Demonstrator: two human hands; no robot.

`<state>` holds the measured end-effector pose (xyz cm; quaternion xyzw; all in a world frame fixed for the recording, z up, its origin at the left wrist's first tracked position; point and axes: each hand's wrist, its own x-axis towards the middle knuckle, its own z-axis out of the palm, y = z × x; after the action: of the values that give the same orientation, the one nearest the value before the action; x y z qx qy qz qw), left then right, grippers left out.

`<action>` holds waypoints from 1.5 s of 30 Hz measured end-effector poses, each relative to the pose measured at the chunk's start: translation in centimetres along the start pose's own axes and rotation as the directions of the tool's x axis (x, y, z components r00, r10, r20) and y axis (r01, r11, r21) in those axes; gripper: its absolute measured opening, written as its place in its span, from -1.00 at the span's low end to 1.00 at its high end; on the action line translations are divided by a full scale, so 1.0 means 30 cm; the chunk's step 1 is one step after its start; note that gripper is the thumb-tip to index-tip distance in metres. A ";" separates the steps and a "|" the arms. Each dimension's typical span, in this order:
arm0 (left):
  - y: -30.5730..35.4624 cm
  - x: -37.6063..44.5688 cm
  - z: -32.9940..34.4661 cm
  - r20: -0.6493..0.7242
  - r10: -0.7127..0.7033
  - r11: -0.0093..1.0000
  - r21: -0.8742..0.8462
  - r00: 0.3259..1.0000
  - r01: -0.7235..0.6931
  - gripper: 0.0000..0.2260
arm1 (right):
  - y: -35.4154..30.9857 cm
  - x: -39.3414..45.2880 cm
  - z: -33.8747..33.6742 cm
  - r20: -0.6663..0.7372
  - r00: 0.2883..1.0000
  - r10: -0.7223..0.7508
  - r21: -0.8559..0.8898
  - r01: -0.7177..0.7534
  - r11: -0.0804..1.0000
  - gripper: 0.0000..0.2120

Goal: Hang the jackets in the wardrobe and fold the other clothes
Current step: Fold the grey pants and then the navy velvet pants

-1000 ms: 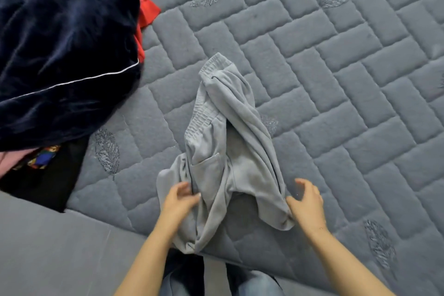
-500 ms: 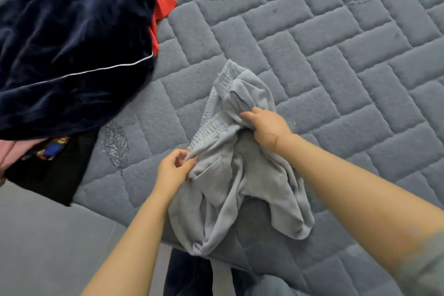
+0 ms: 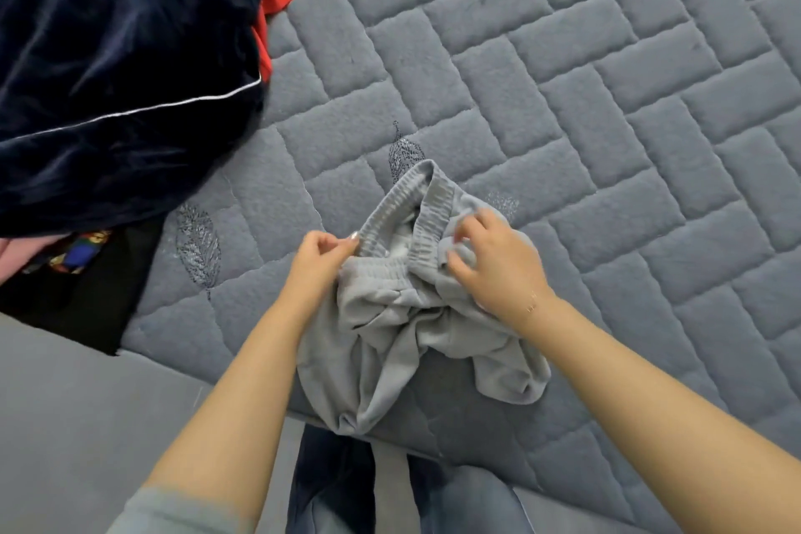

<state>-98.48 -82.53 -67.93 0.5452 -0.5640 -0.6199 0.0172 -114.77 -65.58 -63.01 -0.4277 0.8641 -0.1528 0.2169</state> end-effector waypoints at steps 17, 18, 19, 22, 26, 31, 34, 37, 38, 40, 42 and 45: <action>0.269 -0.303 -0.052 0.009 0.224 0.918 0.334 0.975 -0.214 -0.83 | 0.178 -0.198 -0.224 0.127 0.988 0.083 -0.137 -0.065 0.988 -0.61; 0.327 -0.346 -0.060 0.034 0.254 0.900 0.358 0.967 -0.249 -0.81 | 0.180 -0.240 -0.279 0.032 0.996 0.083 -0.085 -0.080 0.993 -0.69; 0.390 -0.389 -0.064 0.050 0.283 0.886 0.369 0.958 -0.281 -0.81 | 0.179 -0.277 -0.331 -0.052 0.993 0.106 -0.022 -0.107 0.994 -0.69; 0.611 -0.518 -0.032 0.084 0.403 0.847 0.342 0.911 -0.407 -0.80 | 0.188 -0.365 -0.472 -0.253 0.900 0.354 0.253 -0.292 0.922 -0.57; 0.908 -0.694 0.073 0.201 0.573 0.723 0.331 0.794 -0.606 -0.80 | 0.218 -0.468 -0.617 -0.298 0.662 0.688 0.498 -0.507 0.704 -0.75; 1.214 -0.893 0.078 0.345 0.617 0.703 0.162 0.707 -0.692 -0.88 | 0.193 -0.744 -0.810 -0.499 0.567 0.655 0.454 -0.473 0.755 -0.81; 1.309 -0.966 0.020 0.376 0.635 0.723 0.018 0.675 -0.691 -0.82 | 0.170 -0.873 -0.923 -0.475 0.330 0.816 0.676 -0.458 0.578 -0.90; 1.345 -0.993 -0.022 0.394 0.668 0.672 0.047 0.632 -0.739 -0.79 | 0.114 -0.916 -1.028 0.069 0.260 0.963 0.996 -0.081 -0.049 -0.81; 1.348 -0.986 -0.031 0.387 0.676 0.648 0.092 0.627 -0.756 -0.81 | 0.090 -0.921 -1.062 0.171 0.308 0.936 0.980 0.045 -0.195 -0.83; 1.350 -0.954 -0.044 0.373 0.680 0.602 0.207 0.631 -0.771 -0.88 | 0.055 -0.910 -1.117 0.177 0.349 0.920 0.956 0.163 -0.245 -0.81; 1.341 -0.915 -0.054 0.371 0.632 0.617 0.289 0.680 -0.732 -0.93 | 0.026 -0.905 -1.162 0.109 0.320 0.941 0.975 0.150 -0.164 -0.74; 1.319 -0.904 -0.063 0.451 0.561 0.614 0.336 0.694 -0.714 -0.86 | 0.009 -0.910 -1.232 0.014 0.327 0.945 1.000 -0.011 -0.011 -0.69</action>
<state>-109.67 -80.93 -21.29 0.1896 -0.8544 -0.4835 0.0153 -118.89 -40.53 -24.72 0.3000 0.6744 -0.6692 0.0853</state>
